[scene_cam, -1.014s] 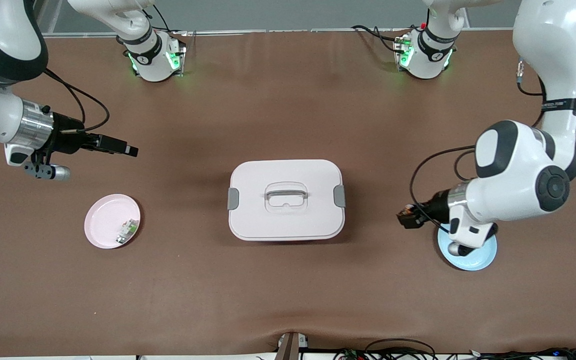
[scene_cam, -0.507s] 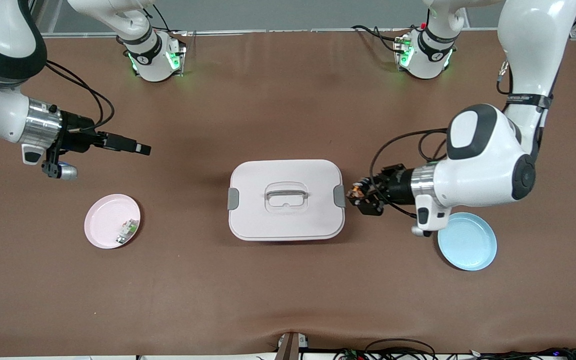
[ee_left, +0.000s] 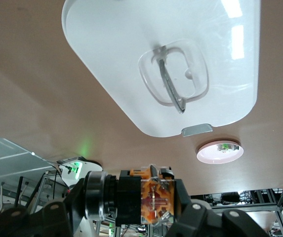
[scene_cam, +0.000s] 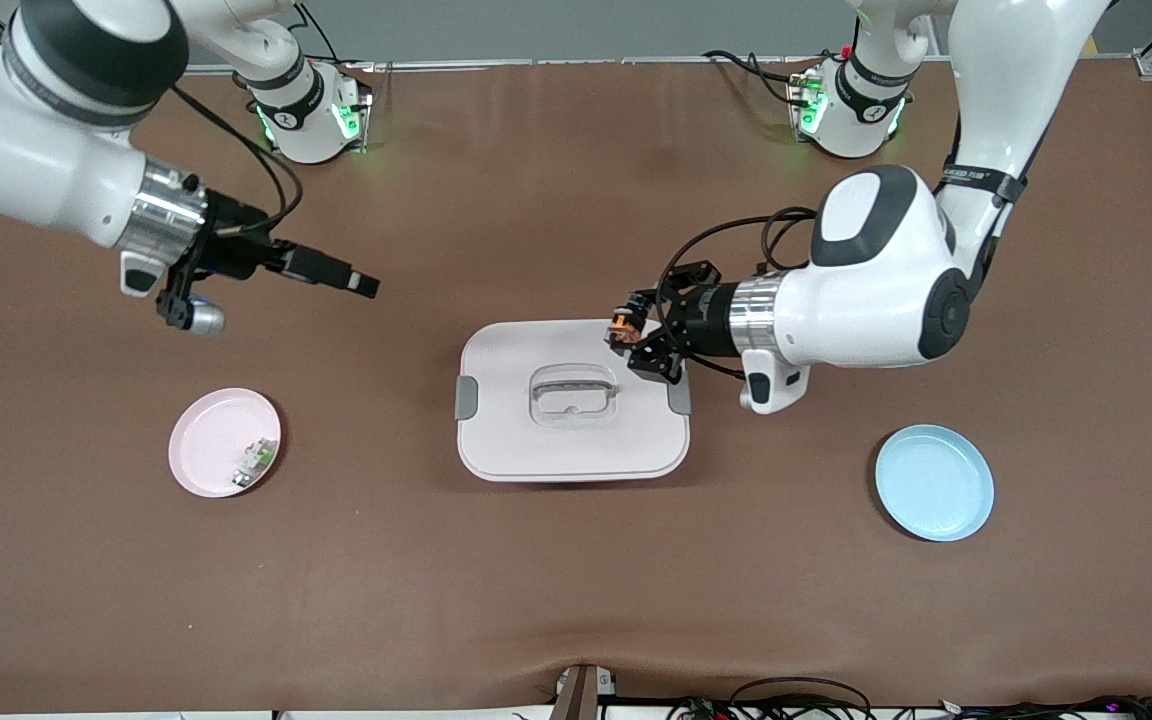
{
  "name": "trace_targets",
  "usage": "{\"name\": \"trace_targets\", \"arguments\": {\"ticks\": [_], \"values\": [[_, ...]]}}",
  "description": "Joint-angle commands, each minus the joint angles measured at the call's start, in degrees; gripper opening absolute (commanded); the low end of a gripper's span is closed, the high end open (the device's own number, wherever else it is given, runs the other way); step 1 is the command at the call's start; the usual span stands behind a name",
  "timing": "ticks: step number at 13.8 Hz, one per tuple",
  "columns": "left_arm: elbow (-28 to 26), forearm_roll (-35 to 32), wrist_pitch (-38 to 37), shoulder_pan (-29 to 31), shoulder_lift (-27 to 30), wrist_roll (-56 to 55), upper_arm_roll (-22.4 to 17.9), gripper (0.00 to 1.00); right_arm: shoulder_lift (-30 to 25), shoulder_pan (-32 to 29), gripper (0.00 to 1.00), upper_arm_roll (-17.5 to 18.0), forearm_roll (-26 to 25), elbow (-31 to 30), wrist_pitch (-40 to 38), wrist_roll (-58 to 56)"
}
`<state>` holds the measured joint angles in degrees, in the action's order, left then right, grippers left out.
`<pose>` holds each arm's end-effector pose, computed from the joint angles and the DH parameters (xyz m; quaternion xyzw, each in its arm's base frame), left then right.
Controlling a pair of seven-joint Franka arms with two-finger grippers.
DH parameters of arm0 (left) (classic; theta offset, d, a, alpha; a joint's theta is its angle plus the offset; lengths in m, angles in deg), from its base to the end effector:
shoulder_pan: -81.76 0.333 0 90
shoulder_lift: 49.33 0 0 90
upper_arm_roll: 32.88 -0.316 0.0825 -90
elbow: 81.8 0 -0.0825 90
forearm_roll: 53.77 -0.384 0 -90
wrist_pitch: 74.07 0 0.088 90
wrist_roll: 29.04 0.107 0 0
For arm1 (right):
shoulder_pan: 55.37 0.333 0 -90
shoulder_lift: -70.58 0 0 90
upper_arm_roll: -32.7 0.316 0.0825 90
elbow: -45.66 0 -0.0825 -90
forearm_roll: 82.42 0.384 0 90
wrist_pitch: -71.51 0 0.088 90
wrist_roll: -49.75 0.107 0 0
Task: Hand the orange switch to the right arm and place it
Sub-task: 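Lift the switch with the left gripper and carry it over the box, then bring the right gripper to the switch held by the left gripper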
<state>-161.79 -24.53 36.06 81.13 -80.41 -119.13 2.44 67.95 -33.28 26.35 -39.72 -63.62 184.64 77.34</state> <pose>0.5997 -0.3668 0.4647 0.7634 0.5197 -0.3248 0.2043 0.5312 0.1937 0.5414 -0.9113 0.2192 0.0788 0.3396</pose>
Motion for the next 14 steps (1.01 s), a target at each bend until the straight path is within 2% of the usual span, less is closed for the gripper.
{"name": "trace_targets", "arguments": {"ticks": [1,3,5,7,10,14], "values": [[1.85,1.08,2.01,-2.26,-1.08,-6.39,0.18,0.0,-2.56,5.14,1.0,-0.42,0.8,-1.65,4.27,7.46],[2.47,1.08,2.8,-4.11,-1.17,-7.99,0.1,0.0,-2.3,9.09,1.0,-0.42,0.72,-1.47,9.45,10.81],[2.47,1.0,6.83,-5.95,-1.43,-10.26,0.09,0.0,-1.25,11.3,1.0,-0.51,-0.08,-0.77,11.76,11.7],[2.56,1.0,9.22,-7.11,-1.7,-10.89,-0.08,0.0,1.56,11.4,1.0,-0.51,-0.77,1.59,11.06,11.35],[2.56,1.0,9.31,-7.72,-1.7,-10.98,-0.08,0.0,6.82,12.89,1.0,-0.16,-5.16,6.77,9.75,11.35],[3.08,1.0,10.37,-9.3,-1.96,-11.24,-0.08,0.0,12.29,12.98,1.0,-0.16,-5.88,13.28,9.04,10.47]]}}
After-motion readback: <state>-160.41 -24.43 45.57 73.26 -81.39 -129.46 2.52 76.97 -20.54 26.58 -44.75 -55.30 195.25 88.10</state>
